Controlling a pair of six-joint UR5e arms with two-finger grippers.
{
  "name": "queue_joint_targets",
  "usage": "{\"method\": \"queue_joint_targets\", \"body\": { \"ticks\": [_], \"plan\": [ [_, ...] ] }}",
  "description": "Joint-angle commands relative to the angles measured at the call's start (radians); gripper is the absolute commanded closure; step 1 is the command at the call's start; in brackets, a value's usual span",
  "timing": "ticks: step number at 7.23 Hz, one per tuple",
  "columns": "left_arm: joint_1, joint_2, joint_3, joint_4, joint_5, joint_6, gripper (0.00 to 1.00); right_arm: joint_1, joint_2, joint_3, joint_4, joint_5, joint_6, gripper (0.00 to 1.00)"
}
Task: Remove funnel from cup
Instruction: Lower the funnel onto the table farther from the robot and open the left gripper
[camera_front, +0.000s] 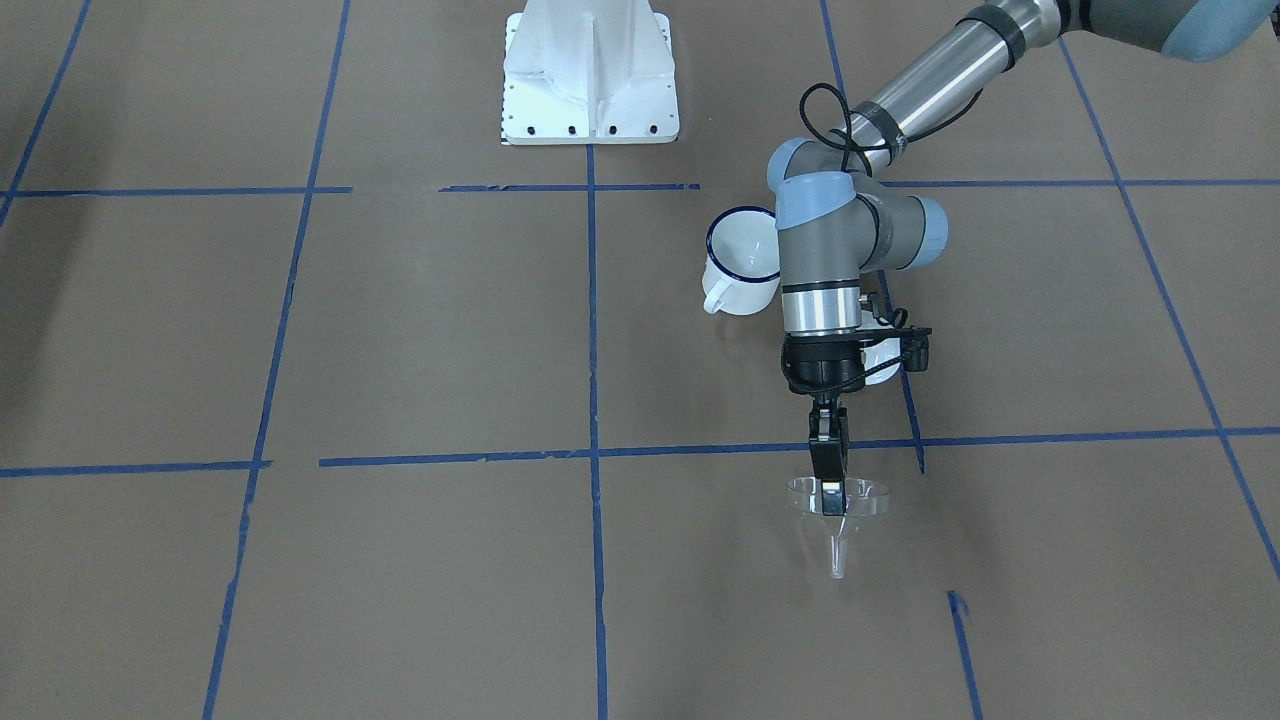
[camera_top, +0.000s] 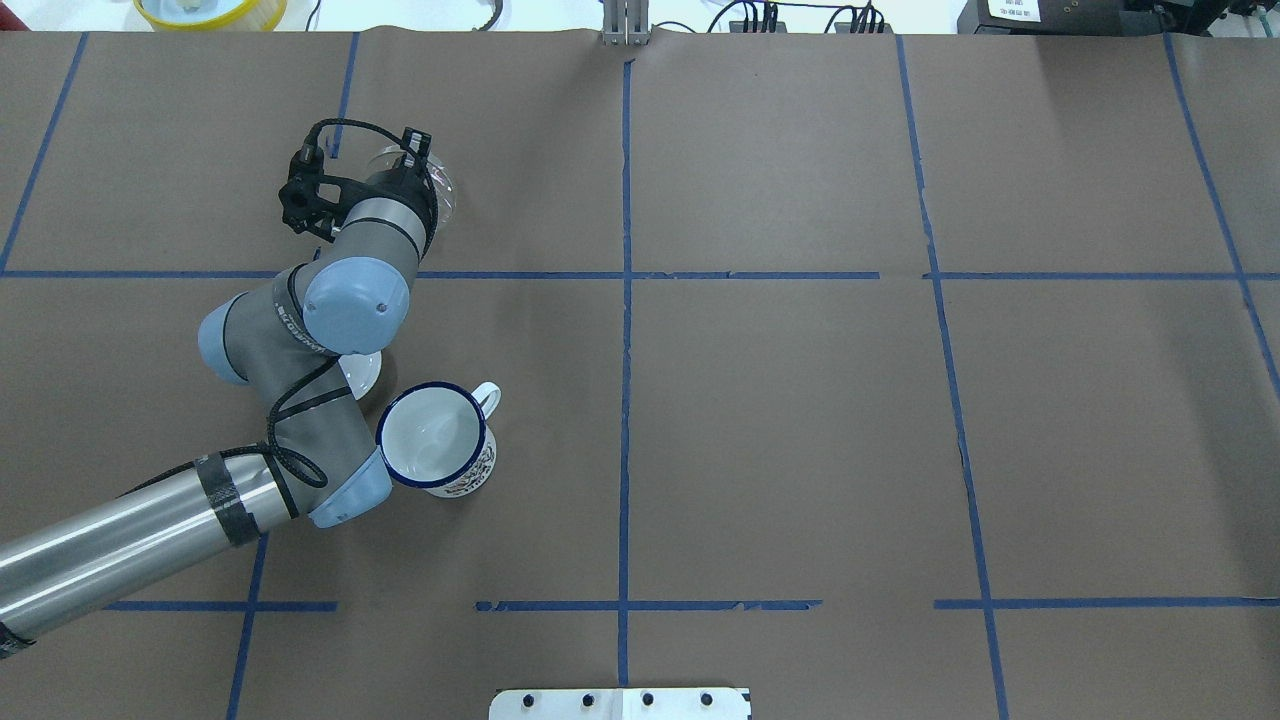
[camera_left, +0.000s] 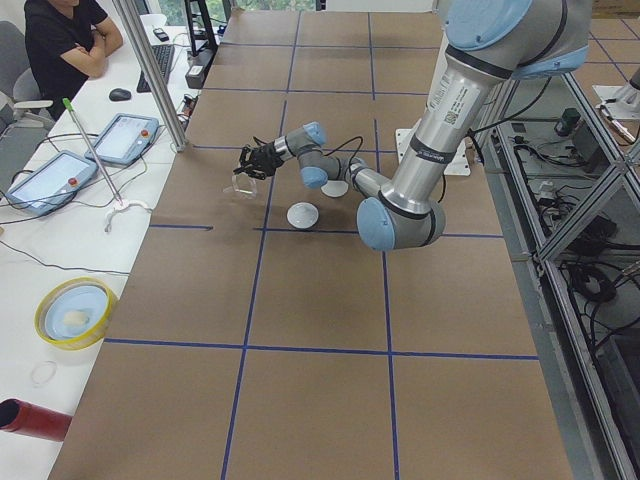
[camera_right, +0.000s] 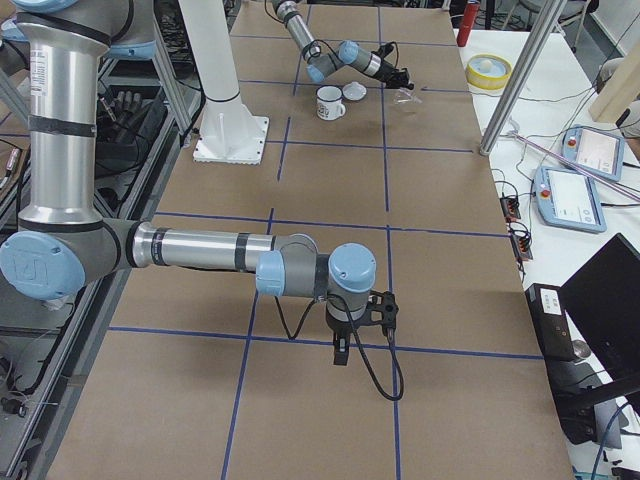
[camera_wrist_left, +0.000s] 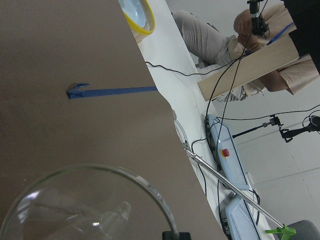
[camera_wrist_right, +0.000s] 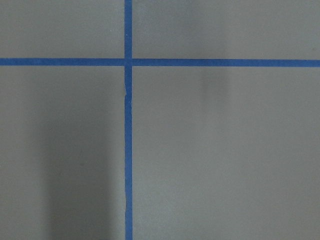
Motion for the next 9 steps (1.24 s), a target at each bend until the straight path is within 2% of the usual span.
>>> {"method": "queue_joint_targets", "body": {
  "ticks": [1,2,3,4,5,7,9],
  "plan": [
    [0.0,-0.003,0.019,-0.014,0.011,-0.001,1.0,0.0,0.0,0.0,0.0,0.0,0.0,0.0],
    [0.0,-0.003,0.019,-0.014,0.01,0.002,0.82,0.0,0.0,0.0,0.0,0.0,0.0,0.0],
    [0.0,-0.003,0.019,-0.014,0.01,0.004,0.34,0.0,0.0,0.0,0.0,0.0,0.0,0.0],
    [0.0,-0.003,0.019,-0.014,0.008,0.007,0.12,0.0,0.0,0.0,0.0,0.0,0.0,0.0],
    [0.0,-0.003,0.017,-0.012,0.008,0.015,0.0,0.0,0.0,0.0,0.0,0.0,0.0,0.0],
    [0.0,-0.001,0.014,-0.009,0.004,0.019,0.0,0.0,0.0,0.0,0.0,0.0,0.0,0.0],
    [-0.003,-0.001,-0.012,-0.012,-0.004,0.122,0.0,0.0,0.0,0.0,0.0,0.0,0.0,0.0]
  ]
}}
